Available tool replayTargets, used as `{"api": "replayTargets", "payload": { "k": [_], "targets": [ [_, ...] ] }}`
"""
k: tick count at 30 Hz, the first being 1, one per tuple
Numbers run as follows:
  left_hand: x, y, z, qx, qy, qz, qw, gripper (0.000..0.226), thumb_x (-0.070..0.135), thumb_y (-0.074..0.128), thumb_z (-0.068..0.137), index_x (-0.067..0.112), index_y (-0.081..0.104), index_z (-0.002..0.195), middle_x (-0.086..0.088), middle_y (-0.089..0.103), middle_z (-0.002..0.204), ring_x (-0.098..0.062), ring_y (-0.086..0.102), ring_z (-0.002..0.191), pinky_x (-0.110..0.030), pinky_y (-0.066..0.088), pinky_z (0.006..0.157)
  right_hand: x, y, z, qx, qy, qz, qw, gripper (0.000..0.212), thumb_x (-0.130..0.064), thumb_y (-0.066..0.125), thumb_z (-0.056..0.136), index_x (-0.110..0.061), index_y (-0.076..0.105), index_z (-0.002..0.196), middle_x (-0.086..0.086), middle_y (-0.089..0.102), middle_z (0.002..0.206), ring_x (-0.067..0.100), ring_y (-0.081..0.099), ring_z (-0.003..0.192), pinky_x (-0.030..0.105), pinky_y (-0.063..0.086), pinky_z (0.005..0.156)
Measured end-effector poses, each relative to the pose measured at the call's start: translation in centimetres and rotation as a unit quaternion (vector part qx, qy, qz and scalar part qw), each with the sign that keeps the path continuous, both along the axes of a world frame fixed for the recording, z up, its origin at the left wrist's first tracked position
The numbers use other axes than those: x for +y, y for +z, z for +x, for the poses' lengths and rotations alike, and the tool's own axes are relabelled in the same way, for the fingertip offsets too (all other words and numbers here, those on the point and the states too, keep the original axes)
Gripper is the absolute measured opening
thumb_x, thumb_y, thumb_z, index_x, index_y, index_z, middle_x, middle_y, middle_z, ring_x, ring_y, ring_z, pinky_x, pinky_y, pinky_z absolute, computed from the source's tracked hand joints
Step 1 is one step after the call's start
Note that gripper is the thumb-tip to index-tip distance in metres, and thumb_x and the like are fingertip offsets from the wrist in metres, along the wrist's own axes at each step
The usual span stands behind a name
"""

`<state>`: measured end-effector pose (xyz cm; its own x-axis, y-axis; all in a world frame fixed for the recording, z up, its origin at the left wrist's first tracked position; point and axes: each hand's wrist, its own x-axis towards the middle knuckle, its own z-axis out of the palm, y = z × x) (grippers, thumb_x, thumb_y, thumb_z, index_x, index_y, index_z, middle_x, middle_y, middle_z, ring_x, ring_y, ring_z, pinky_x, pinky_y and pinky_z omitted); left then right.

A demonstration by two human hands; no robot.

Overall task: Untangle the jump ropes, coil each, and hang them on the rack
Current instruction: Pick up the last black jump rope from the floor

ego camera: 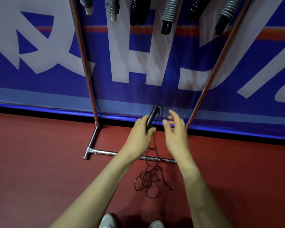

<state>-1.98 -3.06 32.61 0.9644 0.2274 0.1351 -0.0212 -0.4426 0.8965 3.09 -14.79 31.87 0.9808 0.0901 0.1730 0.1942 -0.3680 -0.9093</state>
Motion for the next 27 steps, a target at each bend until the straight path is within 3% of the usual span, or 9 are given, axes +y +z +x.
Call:
{"api": "replayTargets", "payload": {
  "k": [2, 6, 8, 11, 15, 17, 21, 23, 27],
  "targets": [
    [-0.2, -0.2, 0.0, -0.014, 0.023, 0.070, 0.997, 0.036, 0.011, 0.050, 0.098, 0.011, 0.046, 0.134, -0.001, 0.048, 0.108, -0.019, 0.051, 0.093, -0.022, 0.040, 0.082, 0.5, 0.3, -0.2, 0.036, -0.036, 0.076, 0.996, 0.014, -0.025, 0.055, 0.097, -0.016, 0.058, 0.108, -0.001, 0.058, 0.107, 0.018, 0.059, 0.104, 0.023, 0.044, 0.090],
    [-1.2, -0.7, -0.1, 0.012, 0.043, -0.045, 0.998, 0.026, 0.036, 0.045, 0.101, 0.018, 0.052, 0.119, 0.013, 0.055, 0.093, -0.006, 0.057, 0.083, -0.011, 0.046, 0.065, 1.9, 0.6, -0.8, 0.149, 0.032, 0.145, 0.978, 0.017, -0.030, 0.061, 0.094, -0.018, 0.062, 0.081, 0.002, 0.070, 0.084, 0.016, 0.067, 0.085, 0.037, 0.052, 0.085],
    [-1.0, -1.0, -0.3, -0.001, 0.032, 0.034, 0.999, 0.030, 0.025, 0.052, 0.099, 0.015, 0.050, 0.128, 0.012, 0.052, 0.100, 0.000, 0.056, 0.084, -0.012, 0.044, 0.069, 2.2, 0.5, -1.1, 0.159, 0.012, 0.158, 0.974, 0.016, -0.023, 0.062, 0.093, -0.016, 0.063, 0.078, 0.005, 0.069, 0.083, 0.019, 0.065, 0.083, 0.040, 0.052, 0.081],
    [-0.6, -1.0, -0.5, -0.010, -0.043, 0.161, 0.986, 0.062, 0.011, 0.063, 0.091, 0.014, 0.037, 0.147, 0.004, 0.040, 0.117, -0.013, 0.051, 0.101, -0.017, 0.038, 0.089, 2.2, 0.4, -0.8, 0.208, -0.012, 0.248, 0.946, 0.018, -0.014, 0.056, 0.096, -0.015, 0.060, 0.078, 0.003, 0.062, 0.076, 0.016, 0.059, 0.076, 0.033, 0.046, 0.069],
    [-0.2, -0.5, 0.0, -0.013, -0.077, 0.038, 0.996, 0.056, 0.010, 0.071, 0.086, 0.013, 0.051, 0.138, 0.003, 0.052, 0.119, -0.007, 0.053, 0.104, -0.003, 0.034, 0.094, 1.7, 0.5, -0.3, 0.207, -0.016, 0.294, 0.933, 0.022, -0.014, 0.046, 0.101, -0.015, 0.053, 0.080, 0.003, 0.058, 0.075, 0.015, 0.056, 0.072, 0.027, 0.043, 0.066],
    [0.7, 0.1, 0.3, -0.022, -0.045, -0.052, 0.997, 0.032, 0.012, 0.066, 0.090, 0.018, 0.065, 0.122, 0.002, 0.064, 0.116, -0.007, 0.059, 0.103, -0.014, 0.041, 0.098, 0.9, 1.1, -0.2, 0.228, 0.022, 0.315, 0.921, 0.022, -0.015, 0.042, 0.102, -0.013, 0.053, 0.083, 0.004, 0.060, 0.074, 0.017, 0.060, 0.069, 0.028, 0.047, 0.069],
    [2.3, 1.3, 0.4, -0.090, -0.002, -0.040, 0.995, 0.021, 0.019, 0.051, 0.100, 0.026, 0.068, 0.110, 0.016, 0.063, 0.111, 0.012, 0.052, 0.107, -0.006, 0.034, 0.094, -0.5, 2.7, -1.5, 0.300, 0.220, 0.219, 0.902, 0.019, -0.014, 0.040, 0.102, -0.009, 0.053, 0.089, 0.005, 0.055, 0.069, 0.016, 0.057, 0.057, 0.030, 0.053, 0.064],
    [2.6, 2.0, 0.2, -0.054, -0.050, -0.064, 0.995, 0.024, 0.027, 0.046, 0.102, 0.024, 0.068, 0.111, 0.012, 0.066, 0.112, 0.008, 0.056, 0.108, -0.008, 0.037, 0.095, -0.6, 2.8, -2.1, 0.309, 0.300, 0.171, 0.886, 0.017, -0.014, 0.040, 0.102, -0.009, 0.052, 0.091, 0.004, 0.056, 0.068, 0.016, 0.056, 0.058, 0.032, 0.054, 0.067],
    [2.8, 2.1, 0.0, 0.063, -0.101, -0.066, 0.991, 0.056, 0.048, 0.038, 0.100, 0.002, 0.065, 0.083, -0.001, 0.060, 0.061, -0.010, 0.055, 0.062, -0.026, 0.044, 0.071, -0.8, 2.8, -2.2, 0.323, 0.373, 0.125, 0.861, 0.018, -0.015, 0.041, 0.102, -0.007, 0.054, 0.091, 0.003, 0.055, 0.067, 0.013, 0.054, 0.058, 0.028, 0.052, 0.065]
  ]
}}
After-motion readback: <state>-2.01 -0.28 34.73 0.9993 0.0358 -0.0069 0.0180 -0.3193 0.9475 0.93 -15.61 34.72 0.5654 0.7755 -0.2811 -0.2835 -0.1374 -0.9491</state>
